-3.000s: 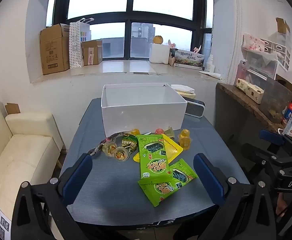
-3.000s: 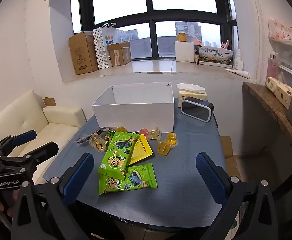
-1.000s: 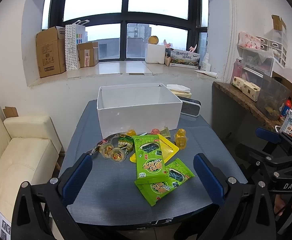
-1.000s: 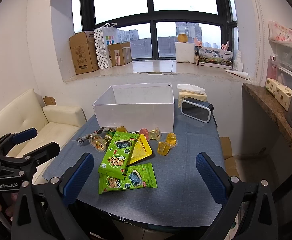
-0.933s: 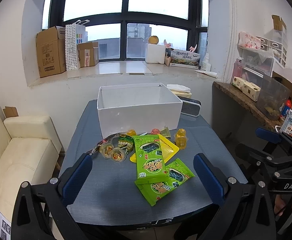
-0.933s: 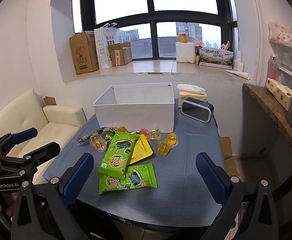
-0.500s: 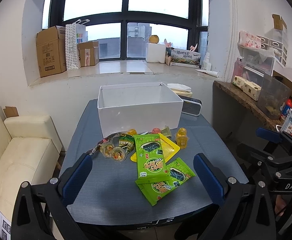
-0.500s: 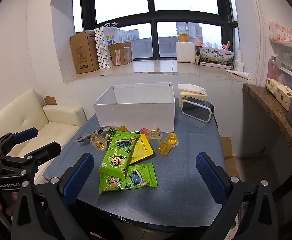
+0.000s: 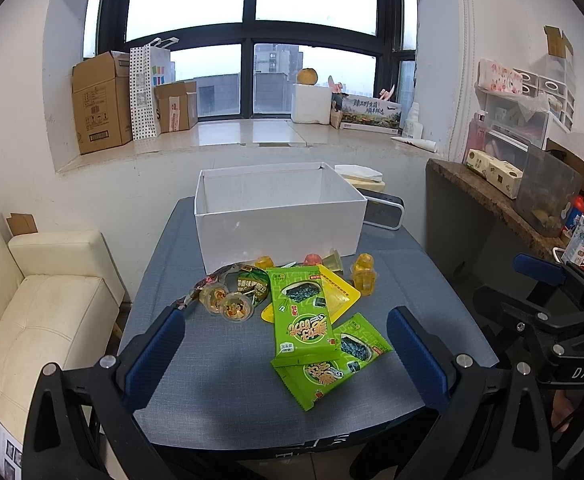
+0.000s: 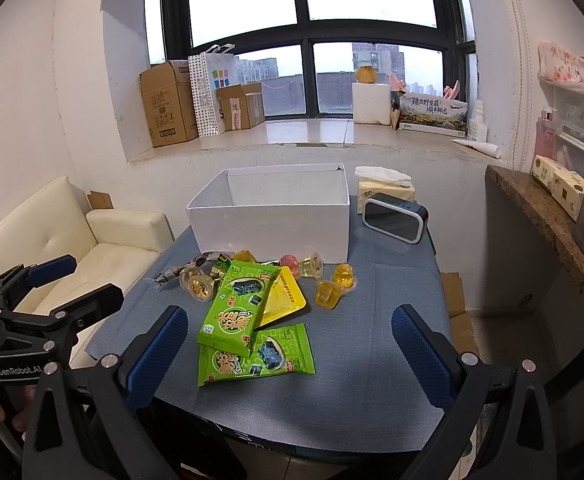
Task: Organize snacks
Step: 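Grasp the green seaweed packet with the left gripper while the right grasps another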
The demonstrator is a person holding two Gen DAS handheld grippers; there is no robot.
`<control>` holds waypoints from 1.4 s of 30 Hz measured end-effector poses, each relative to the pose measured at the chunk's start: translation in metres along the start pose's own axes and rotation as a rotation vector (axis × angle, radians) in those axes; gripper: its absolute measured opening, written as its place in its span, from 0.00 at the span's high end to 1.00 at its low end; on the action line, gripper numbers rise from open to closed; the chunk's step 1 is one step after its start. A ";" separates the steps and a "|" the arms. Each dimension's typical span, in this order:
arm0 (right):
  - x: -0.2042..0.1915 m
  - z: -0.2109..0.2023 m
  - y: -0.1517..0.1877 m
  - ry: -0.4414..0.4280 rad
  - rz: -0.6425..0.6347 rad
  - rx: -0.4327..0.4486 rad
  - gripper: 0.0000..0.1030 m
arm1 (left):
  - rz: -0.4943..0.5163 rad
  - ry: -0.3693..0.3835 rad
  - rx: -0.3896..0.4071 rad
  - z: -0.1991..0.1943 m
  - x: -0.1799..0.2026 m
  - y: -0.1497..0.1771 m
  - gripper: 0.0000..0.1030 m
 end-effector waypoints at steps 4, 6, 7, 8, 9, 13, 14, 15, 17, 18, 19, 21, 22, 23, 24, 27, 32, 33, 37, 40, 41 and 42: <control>0.002 0.001 0.002 0.004 0.002 -0.007 0.00 | -0.004 0.002 -0.012 0.005 0.000 0.002 0.00; 0.005 0.002 0.003 0.003 0.008 -0.010 0.00 | -0.005 0.007 -0.019 0.010 0.001 0.002 0.00; 0.006 0.003 0.004 0.003 0.011 -0.011 0.00 | -0.003 0.009 -0.021 0.012 0.002 0.003 0.00; 0.008 0.006 0.005 0.003 0.016 -0.016 0.00 | -0.003 0.009 -0.026 0.015 0.002 0.003 0.00; 0.009 0.008 0.006 0.002 0.020 -0.021 0.00 | -0.002 0.009 -0.032 0.020 0.002 0.004 0.00; 0.016 0.022 0.015 -0.003 0.034 -0.048 0.00 | 0.008 0.034 -0.073 0.044 0.009 0.010 0.00; 0.018 0.026 0.016 -0.002 0.039 -0.056 0.00 | 0.011 0.042 -0.085 0.051 0.011 0.012 0.00; 0.020 0.029 0.017 -0.003 0.045 -0.063 0.00 | 0.015 0.045 -0.104 0.063 0.014 0.014 0.00; 0.026 0.038 0.022 -0.005 0.060 -0.080 0.00 | 0.024 0.039 -0.141 0.084 0.017 0.019 0.00; 0.030 0.043 0.024 -0.004 0.067 -0.091 0.00 | 0.026 0.035 -0.160 0.095 0.019 0.022 0.00; 0.034 0.047 0.027 -0.003 0.074 -0.099 0.00 | 0.026 0.033 -0.176 0.103 0.019 0.025 0.00; 0.043 0.057 0.032 -0.002 0.092 -0.120 0.00 | 0.024 0.017 -0.200 0.125 0.019 0.028 0.00; 0.046 0.060 0.033 0.000 0.100 -0.126 0.00 | 0.025 0.010 -0.216 0.135 0.019 0.031 0.00; 0.051 0.064 0.035 0.003 0.114 -0.130 0.00 | 0.025 0.009 -0.233 0.143 0.020 0.033 0.00; 0.055 0.067 0.036 0.003 0.123 -0.133 0.00 | 0.019 0.011 -0.258 0.156 0.020 0.037 0.00; 0.062 0.078 0.042 -0.005 0.129 -0.154 0.00 | 0.016 0.015 -0.302 0.183 0.022 0.044 0.00; 0.073 0.094 0.053 0.000 0.151 -0.194 0.00 | 0.015 -0.015 -0.354 0.215 0.017 0.055 0.00; 0.075 0.096 0.054 0.001 0.156 -0.198 0.00 | 0.010 -0.013 -0.368 0.222 0.016 0.058 0.00; 0.080 0.102 0.055 0.003 0.168 -0.207 0.00 | 0.000 -0.002 -0.383 0.235 0.013 0.063 0.00; 0.080 0.104 0.056 0.003 0.171 -0.212 0.00 | -0.025 0.015 -0.383 0.238 0.013 0.064 0.07; 0.080 0.105 0.056 0.004 0.170 -0.214 0.00 | -0.029 0.025 -0.380 0.237 0.012 0.063 0.17; 0.080 0.106 0.056 0.004 0.168 -0.215 0.00 | -0.028 0.033 -0.370 0.235 0.014 0.061 0.21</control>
Point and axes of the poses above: each gripper's, at about its wrist camera, not at the fingertips, and z roughly the way its jaws point, x to its right, y to its underside, the point moved 10 cm from there along z, roughly the way its jaws point, and after that the axes turned 2 degrees about z, right-handed, at the moved point
